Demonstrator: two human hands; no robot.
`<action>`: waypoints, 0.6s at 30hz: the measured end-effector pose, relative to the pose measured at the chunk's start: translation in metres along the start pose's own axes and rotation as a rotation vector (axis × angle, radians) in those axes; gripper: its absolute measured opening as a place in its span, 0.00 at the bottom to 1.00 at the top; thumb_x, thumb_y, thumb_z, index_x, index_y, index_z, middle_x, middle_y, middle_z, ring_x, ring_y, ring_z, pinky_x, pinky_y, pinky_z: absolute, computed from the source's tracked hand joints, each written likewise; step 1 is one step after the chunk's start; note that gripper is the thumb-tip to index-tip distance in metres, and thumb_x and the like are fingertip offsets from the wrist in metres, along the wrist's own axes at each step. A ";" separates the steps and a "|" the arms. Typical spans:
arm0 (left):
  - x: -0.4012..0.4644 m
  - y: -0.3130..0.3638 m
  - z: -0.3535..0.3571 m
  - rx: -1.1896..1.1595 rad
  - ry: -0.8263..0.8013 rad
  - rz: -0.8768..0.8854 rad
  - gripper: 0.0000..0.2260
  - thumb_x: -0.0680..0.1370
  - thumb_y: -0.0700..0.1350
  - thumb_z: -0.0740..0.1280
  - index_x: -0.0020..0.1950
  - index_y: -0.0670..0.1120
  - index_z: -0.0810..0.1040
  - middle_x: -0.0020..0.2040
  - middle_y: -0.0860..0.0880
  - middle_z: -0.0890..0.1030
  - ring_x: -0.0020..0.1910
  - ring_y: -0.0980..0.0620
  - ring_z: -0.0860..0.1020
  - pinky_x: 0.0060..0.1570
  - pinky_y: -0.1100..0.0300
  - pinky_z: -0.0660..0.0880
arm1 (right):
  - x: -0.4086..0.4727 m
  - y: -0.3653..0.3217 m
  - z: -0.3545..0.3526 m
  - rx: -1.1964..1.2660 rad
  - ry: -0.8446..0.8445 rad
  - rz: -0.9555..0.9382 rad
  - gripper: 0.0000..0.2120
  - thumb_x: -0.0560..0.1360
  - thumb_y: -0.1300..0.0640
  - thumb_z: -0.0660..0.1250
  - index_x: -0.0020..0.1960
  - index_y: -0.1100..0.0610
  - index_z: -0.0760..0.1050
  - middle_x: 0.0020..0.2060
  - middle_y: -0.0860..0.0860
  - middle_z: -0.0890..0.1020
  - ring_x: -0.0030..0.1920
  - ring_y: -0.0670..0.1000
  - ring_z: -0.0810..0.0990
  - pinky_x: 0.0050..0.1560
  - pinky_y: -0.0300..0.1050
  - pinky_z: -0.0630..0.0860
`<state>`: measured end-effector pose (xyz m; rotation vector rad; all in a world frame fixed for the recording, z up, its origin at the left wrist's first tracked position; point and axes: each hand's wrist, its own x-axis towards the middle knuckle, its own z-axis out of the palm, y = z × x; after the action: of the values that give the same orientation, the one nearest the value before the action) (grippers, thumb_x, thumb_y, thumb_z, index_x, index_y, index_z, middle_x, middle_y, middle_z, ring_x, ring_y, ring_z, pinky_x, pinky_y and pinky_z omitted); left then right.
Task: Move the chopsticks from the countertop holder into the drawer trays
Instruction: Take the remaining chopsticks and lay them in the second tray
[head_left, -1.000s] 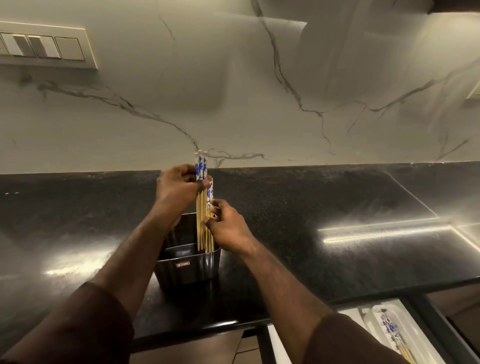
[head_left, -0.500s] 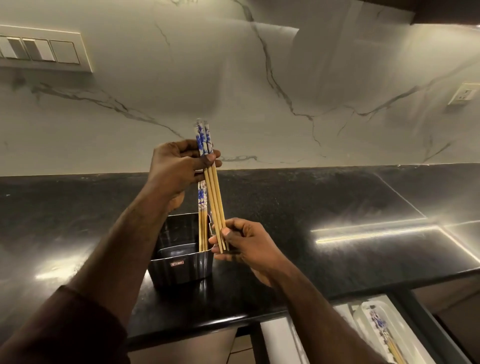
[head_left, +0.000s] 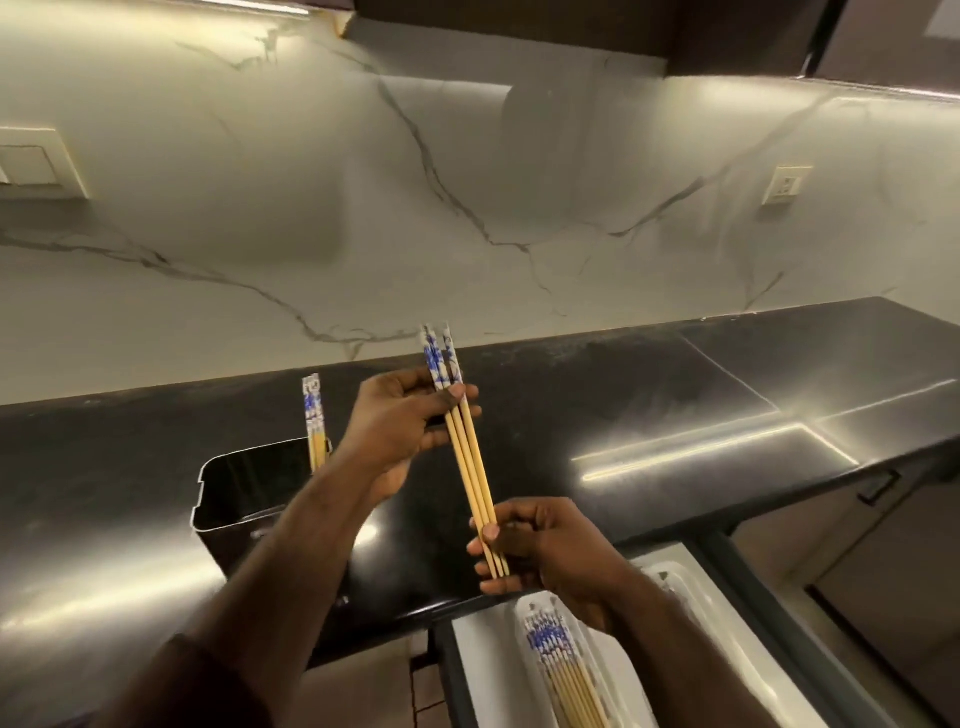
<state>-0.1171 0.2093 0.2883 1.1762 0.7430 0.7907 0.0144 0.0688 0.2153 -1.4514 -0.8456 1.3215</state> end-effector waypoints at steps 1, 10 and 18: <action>-0.007 -0.006 0.014 0.001 -0.013 -0.013 0.10 0.77 0.35 0.67 0.58 0.38 0.79 0.49 0.41 0.86 0.48 0.45 0.85 0.50 0.51 0.82 | -0.013 0.004 -0.010 -0.001 0.014 0.017 0.09 0.78 0.61 0.66 0.57 0.61 0.80 0.48 0.58 0.85 0.50 0.57 0.85 0.51 0.54 0.82; -0.067 -0.093 0.151 -0.071 -0.079 -0.201 0.08 0.78 0.34 0.66 0.56 0.38 0.79 0.50 0.39 0.85 0.49 0.42 0.85 0.50 0.49 0.82 | -0.136 0.052 -0.115 0.017 0.118 0.252 0.07 0.77 0.67 0.65 0.51 0.65 0.81 0.44 0.60 0.85 0.43 0.55 0.84 0.49 0.56 0.82; -0.102 -0.179 0.257 -0.061 -0.141 -0.368 0.08 0.79 0.34 0.64 0.57 0.37 0.79 0.50 0.38 0.85 0.49 0.42 0.85 0.49 0.50 0.82 | -0.205 0.099 -0.204 0.002 0.280 0.426 0.07 0.75 0.68 0.68 0.52 0.67 0.81 0.44 0.60 0.85 0.41 0.54 0.83 0.42 0.54 0.84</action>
<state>0.0701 -0.0389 0.1811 0.9908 0.7826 0.4169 0.1686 -0.1925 0.1752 -1.8308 -0.3621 1.3749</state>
